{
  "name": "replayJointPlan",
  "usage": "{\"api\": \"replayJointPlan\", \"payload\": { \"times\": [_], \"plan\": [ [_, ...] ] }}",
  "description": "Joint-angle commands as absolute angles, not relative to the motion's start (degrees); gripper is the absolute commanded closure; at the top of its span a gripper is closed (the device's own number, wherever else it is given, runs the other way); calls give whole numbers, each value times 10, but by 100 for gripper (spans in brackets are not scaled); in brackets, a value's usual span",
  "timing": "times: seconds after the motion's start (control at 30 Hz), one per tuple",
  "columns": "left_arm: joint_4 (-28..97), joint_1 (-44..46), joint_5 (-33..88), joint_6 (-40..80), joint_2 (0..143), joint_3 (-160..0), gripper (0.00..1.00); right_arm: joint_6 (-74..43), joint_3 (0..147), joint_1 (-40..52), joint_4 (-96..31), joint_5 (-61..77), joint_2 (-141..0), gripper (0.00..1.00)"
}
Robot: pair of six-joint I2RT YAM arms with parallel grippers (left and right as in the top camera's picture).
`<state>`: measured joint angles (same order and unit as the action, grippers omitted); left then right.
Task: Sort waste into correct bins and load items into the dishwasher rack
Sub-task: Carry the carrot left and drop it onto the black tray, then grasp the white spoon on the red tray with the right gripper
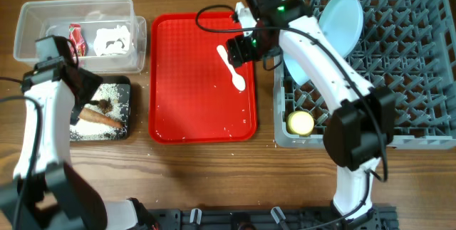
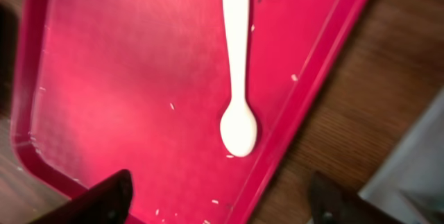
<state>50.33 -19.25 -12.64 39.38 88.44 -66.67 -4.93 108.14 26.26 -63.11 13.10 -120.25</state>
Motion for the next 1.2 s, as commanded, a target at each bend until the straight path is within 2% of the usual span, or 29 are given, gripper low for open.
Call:
{"api": "replayJointPlan", "payload": {
  "times": [0.0,0.2,0.3,0.63,0.8,1.0,1.07,1.1,1.13,1.17],
  "plan": [
    [509,-194,-129,373,835,-680,0,-42,1082,275,-634,143,-1254,26],
    [509,-194,-129,373,833,-680,0,-7,1082,275,-631,129,-1307,33],
    [509,-194,-129,373,833,-680,0,17,1082,275,-613,129,-1328,43],
    [509,-194,-129,373,833,-680,0,44,1061,275,-579,117,-1367,61],
    [509,-194,-130,373,833,-680,0,43,1053,275,-585,119,-1367,86],
    [509,-194,-129,373,833,-680,0,43,1053,275,-615,121,-1367,96],
    [509,-194,-130,373,833,-680,0,43,1053,275,-622,121,-1367,96],
    [509,-194,-129,373,833,-680,0,43,1054,275,-625,121,-1366,85],
    [509,-194,-130,373,833,-680,0,43,1059,275,-632,121,-1366,62],
    [509,-194,-129,373,833,-680,0,43,1064,274,-640,121,-1366,45]
  ]
}}
